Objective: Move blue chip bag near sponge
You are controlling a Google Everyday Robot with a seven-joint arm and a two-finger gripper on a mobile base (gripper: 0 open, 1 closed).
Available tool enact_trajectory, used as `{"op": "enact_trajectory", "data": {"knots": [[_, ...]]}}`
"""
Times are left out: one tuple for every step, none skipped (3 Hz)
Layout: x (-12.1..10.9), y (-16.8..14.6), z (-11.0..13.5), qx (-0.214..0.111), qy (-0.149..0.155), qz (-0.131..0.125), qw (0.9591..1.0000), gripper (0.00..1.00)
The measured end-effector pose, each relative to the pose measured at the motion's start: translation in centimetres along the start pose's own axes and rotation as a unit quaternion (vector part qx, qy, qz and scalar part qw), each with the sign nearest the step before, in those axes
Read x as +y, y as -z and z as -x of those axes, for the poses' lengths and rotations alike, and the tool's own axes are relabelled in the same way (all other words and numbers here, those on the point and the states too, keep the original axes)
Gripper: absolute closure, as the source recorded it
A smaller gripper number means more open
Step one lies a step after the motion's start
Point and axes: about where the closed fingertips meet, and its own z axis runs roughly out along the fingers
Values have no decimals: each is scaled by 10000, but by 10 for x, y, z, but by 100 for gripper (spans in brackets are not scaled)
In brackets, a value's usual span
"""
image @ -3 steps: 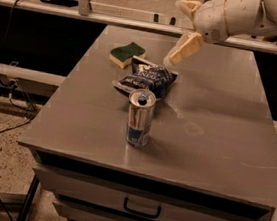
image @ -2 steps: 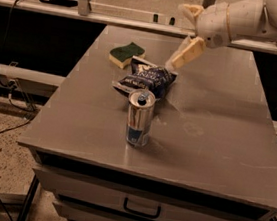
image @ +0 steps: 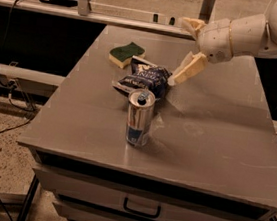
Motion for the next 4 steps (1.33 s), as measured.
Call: {"op": "enact_trajectory", "data": {"knots": [[21, -17, -1, 88, 218, 395, 9989, 0], [39, -35, -10, 300, 475, 788, 9953, 0], [54, -52, -18, 479, 657, 1062, 9910, 2], [57, -60, -19, 508, 585, 1100, 9909, 25]]}}
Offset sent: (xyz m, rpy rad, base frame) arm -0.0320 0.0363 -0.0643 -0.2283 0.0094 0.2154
